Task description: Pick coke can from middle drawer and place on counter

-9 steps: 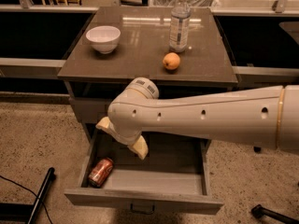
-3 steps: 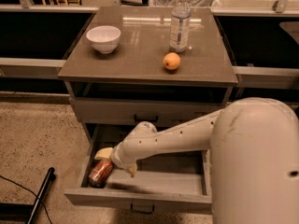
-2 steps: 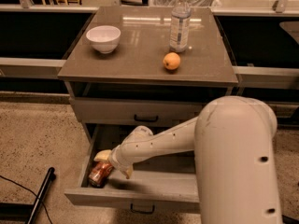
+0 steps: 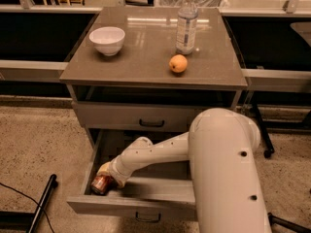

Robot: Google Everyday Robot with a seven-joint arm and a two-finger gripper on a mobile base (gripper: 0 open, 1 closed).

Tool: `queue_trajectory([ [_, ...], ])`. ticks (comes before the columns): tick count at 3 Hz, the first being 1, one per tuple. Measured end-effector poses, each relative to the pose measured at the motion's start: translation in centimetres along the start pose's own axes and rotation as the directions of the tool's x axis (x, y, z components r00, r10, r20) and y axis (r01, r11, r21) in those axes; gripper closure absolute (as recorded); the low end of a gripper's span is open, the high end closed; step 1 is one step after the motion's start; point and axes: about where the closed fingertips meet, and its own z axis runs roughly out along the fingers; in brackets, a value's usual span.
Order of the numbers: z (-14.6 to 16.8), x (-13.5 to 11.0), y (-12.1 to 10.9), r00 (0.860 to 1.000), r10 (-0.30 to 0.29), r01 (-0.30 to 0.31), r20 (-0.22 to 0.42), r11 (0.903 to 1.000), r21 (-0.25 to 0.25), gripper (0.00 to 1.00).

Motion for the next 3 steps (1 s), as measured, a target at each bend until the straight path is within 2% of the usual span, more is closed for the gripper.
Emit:
queue_trajectory([
  [1, 1.25, 0.01, -0.18, 1.000, -0.008, 0.008, 0.023, 1.0000, 0.002, 0.45],
  [2, 1.03, -0.02, -0.32, 1.000, -0.007, 0.007, 0.023, 1.0000, 0.002, 0.64],
  [3, 0.30, -0.15, -0.76, 0.999, 0.019, -0.023, 0.051, 0.9954, 0.093, 0.87],
])
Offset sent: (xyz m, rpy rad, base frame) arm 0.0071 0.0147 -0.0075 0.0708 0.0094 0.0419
